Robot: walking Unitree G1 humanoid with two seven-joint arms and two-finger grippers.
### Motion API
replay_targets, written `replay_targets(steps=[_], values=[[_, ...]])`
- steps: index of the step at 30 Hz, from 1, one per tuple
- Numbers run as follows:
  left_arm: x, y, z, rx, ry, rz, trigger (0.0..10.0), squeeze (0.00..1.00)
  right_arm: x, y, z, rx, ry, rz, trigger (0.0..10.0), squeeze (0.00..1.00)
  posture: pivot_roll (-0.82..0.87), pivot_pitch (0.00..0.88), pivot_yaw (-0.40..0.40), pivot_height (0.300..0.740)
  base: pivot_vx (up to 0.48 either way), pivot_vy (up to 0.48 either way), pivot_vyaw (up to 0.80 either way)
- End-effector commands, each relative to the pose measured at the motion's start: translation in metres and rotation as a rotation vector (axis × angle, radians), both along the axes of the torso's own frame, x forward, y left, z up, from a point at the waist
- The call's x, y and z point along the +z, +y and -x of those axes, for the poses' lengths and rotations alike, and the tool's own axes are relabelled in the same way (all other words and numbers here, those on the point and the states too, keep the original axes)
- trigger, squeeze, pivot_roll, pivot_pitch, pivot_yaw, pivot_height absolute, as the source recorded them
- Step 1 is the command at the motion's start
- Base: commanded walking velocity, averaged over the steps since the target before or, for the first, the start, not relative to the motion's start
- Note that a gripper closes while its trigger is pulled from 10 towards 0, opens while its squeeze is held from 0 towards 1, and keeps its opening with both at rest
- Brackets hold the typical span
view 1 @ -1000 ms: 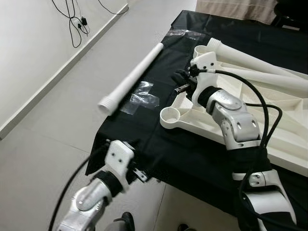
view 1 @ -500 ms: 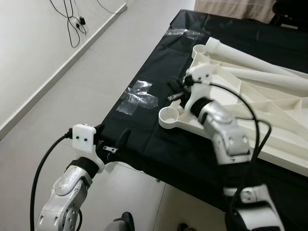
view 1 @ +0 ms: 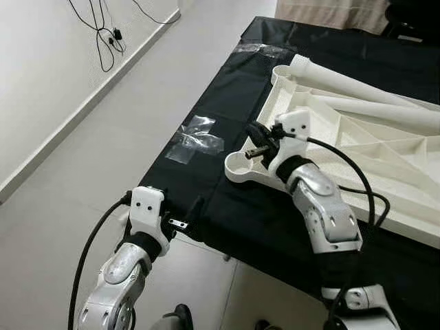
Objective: Building children table
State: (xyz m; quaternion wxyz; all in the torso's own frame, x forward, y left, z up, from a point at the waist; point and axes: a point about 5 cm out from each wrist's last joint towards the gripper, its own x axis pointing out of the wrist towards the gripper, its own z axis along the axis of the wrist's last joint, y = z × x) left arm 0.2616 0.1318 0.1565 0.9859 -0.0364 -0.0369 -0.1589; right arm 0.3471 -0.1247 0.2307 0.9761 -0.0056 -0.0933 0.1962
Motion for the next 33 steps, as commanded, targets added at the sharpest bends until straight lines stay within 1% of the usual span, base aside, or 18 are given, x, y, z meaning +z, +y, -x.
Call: replay_targets(steps=[1,8,10,13,23,33], values=[[-0.006,0.004,0.0,0.018,0.023,-0.021,10.0,0.0,0.0,0.0,0.004,0.009,-0.019,-0.027,10.0,0.0,0.05,0.22,0.027,0.74,0.0,0.0,0.0],[-0.01,0.008,-0.004,0.035,0.036,-0.033,10.0,0.0,-0.009,-0.006,0.008,-0.021,-0.009,-0.022,10.0,0.0,0.05,0.195,0.035,0.74,0.0,0.0,0.0],[-0.011,0.008,-0.006,0.04,0.038,-0.041,10.0,0.0,-0.013,-0.005,0.012,-0.03,-0.009,-0.024,10.0,0.0,0.05,0.181,0.041,0.74,0.0,0.0,0.0],[-0.012,0.008,-0.006,0.041,0.039,-0.042,10.0,0.0,-0.014,-0.004,0.012,-0.032,-0.008,-0.024,10.0,0.0,0.05,0.181,0.041,0.74,0.0,0.0,0.0],[-0.016,0.008,-0.009,0.042,0.043,-0.07,10.0,0.0,-0.019,-0.001,0.014,-0.04,-0.01,-0.033,10.0,0.0,0.05,0.163,0.044,0.74,0.0,0.48,0.0],[-0.018,0.008,-0.011,0.043,0.038,-0.076,10.0,0.0,-0.021,-0.005,0.012,-0.09,-0.015,-0.017,10.0,0.0,0.05,0.154,0.043,0.74,0.0,0.48,0.0]])
